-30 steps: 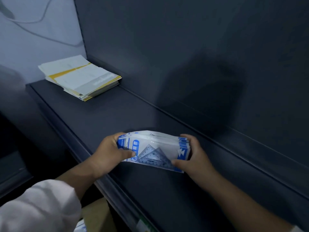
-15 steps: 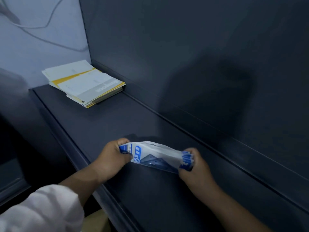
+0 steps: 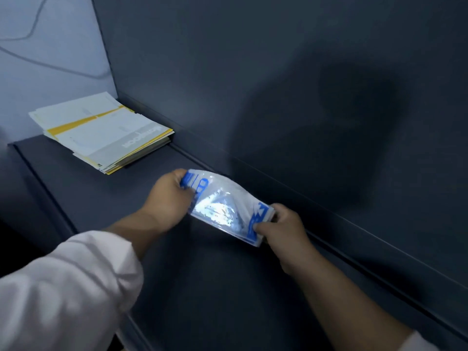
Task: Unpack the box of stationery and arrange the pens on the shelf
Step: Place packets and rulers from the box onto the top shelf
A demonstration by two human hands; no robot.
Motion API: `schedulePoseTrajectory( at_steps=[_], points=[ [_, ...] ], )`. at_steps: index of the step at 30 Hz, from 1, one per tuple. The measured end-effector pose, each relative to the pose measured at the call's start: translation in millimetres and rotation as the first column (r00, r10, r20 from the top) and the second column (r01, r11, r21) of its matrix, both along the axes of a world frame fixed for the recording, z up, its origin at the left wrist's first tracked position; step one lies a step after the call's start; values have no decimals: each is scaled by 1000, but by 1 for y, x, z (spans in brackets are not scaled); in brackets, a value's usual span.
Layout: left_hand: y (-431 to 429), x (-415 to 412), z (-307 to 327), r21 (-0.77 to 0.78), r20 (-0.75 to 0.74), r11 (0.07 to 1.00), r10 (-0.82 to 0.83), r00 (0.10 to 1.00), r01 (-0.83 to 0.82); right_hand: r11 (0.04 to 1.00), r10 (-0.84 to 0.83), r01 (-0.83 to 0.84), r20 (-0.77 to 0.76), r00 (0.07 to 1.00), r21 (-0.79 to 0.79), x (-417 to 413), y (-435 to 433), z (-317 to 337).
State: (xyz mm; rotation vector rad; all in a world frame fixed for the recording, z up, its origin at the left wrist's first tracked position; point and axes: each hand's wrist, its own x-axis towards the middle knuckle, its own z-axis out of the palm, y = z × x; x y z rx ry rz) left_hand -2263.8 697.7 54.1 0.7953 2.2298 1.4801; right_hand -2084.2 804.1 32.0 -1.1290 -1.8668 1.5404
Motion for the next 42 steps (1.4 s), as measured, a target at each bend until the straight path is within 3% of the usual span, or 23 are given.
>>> schedulePoseTrajectory(
  at_steps=[4, 9, 12, 15, 19, 26, 33, 42],
  points=[
    [26, -7, 10, -206, -325, 977, -18, 945, -52, 989, -116, 113, -27, 993, -96, -18, 15, -7],
    [33, 19, -16, -399, -605, 916, -222, 765, -49, 998, -53, 51, 91, 994, 24, -21, 19, -9],
    [33, 34, -40, -542, -567, 840, -384, 729, 21, 996, 0, -16, 177, 984, 93, -17, 22, -6],
    [30, 40, -60, -607, -538, 791, -479, 694, 75, 998, 37, -44, 168, 985, 42, -12, 27, -6],
    [25, 32, -61, -650, -573, 752, -580, 578, 111, 1000, 8, -8, 155, 988, -5, -11, 37, -6],
    [7, 17, -54, -652, -632, 724, -684, 365, 227, 991, 41, -68, 223, 974, 116, -12, 45, -4],
    [2, 31, -62, -659, -562, 728, -642, 522, 186, 933, 24, -159, 388, 922, 321, -12, 40, 0],
    [-2, 37, -59, -645, -563, 746, -612, 556, 168, 833, -44, -281, 563, 825, 477, -7, 29, 5]
  ],
)
